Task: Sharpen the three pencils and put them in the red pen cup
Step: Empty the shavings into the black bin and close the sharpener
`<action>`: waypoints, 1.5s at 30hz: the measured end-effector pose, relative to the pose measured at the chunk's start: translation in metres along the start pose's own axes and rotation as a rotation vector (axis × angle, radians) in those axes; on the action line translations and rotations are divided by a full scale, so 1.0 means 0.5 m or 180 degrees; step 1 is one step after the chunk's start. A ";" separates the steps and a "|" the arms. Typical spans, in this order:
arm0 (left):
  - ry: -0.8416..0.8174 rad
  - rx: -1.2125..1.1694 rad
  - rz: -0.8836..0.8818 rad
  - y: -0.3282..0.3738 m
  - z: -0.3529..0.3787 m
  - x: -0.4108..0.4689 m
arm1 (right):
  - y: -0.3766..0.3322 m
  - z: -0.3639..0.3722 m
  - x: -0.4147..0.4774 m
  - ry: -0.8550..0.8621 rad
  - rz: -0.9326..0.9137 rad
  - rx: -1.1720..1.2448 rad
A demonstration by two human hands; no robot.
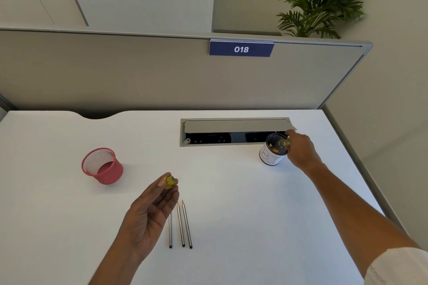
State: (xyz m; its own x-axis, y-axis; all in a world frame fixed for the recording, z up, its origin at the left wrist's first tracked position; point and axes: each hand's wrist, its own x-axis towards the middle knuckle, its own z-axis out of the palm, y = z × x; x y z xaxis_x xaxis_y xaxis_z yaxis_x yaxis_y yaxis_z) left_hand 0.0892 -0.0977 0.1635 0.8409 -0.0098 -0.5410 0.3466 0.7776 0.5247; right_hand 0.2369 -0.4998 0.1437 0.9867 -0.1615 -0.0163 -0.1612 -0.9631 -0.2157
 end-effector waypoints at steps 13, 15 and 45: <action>0.0082 -0.0039 -0.0033 0.012 -0.005 -0.003 | 0.019 0.014 -0.018 -0.0070 0.0059 -0.0074; 0.0094 -0.0037 -0.0040 0.014 -0.005 -0.001 | 0.018 0.014 -0.023 -0.0057 -0.0016 -0.0086; 0.0111 -0.0118 -0.0020 0.034 -0.008 -0.003 | -0.005 0.031 -0.053 0.0721 0.1000 0.1408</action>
State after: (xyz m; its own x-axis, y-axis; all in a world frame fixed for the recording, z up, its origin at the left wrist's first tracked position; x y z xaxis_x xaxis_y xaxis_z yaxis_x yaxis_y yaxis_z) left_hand 0.0921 -0.0819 0.1708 0.8236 0.0068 -0.5671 0.3356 0.8003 0.4969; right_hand 0.2116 -0.4896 0.1298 0.8564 -0.5135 0.0531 -0.3740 -0.6880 -0.6219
